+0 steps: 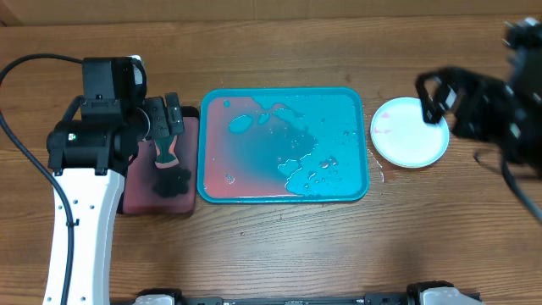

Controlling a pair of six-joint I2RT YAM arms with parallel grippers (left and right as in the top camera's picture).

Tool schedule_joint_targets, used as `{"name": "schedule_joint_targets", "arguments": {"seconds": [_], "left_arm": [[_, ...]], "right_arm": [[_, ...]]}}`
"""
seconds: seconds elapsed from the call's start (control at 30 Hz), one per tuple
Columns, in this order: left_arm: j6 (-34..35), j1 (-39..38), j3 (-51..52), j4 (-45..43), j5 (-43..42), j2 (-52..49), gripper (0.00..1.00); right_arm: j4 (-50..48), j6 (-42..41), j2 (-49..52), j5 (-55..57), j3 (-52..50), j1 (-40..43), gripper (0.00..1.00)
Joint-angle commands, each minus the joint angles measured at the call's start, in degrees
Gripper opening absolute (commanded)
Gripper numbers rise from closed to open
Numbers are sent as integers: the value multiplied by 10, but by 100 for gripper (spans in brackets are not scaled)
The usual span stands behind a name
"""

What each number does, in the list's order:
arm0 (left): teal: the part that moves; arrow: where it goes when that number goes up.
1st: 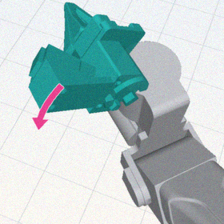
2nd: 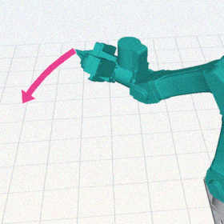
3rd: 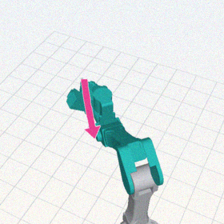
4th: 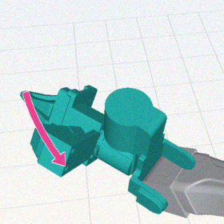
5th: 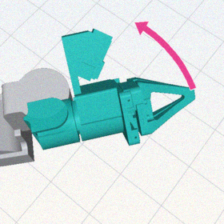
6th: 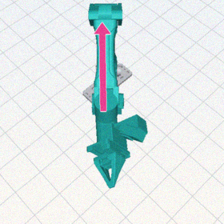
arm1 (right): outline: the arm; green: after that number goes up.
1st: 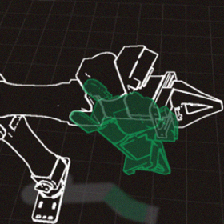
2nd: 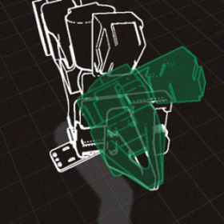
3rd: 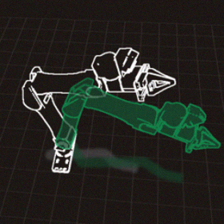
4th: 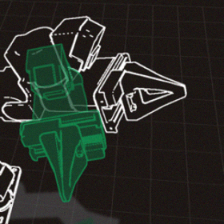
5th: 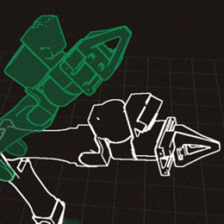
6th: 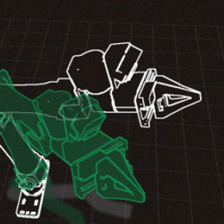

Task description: Clean dirty plates on tray and stack at the side

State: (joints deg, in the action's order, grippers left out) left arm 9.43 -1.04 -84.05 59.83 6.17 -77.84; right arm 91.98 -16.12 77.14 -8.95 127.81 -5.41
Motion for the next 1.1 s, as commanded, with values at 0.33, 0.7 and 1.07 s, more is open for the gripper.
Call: {"name": "schedule_joint_targets", "arguments": {"seconds": [0.33, 0.7, 1.07], "left_arm": [[4, 2, 0, 0, -7, -4, 100], [4, 2, 0, 0, -7, -4, 100], [4, 2, 0, 0, -7, -4, 100]], "right_arm": [[-22, 42, -27, 153, -45, 7, 100], [-476, 123, -210, 71, -534, 14, 100], [-975, 114, -536, 47, -1123, 13, 100]]}}
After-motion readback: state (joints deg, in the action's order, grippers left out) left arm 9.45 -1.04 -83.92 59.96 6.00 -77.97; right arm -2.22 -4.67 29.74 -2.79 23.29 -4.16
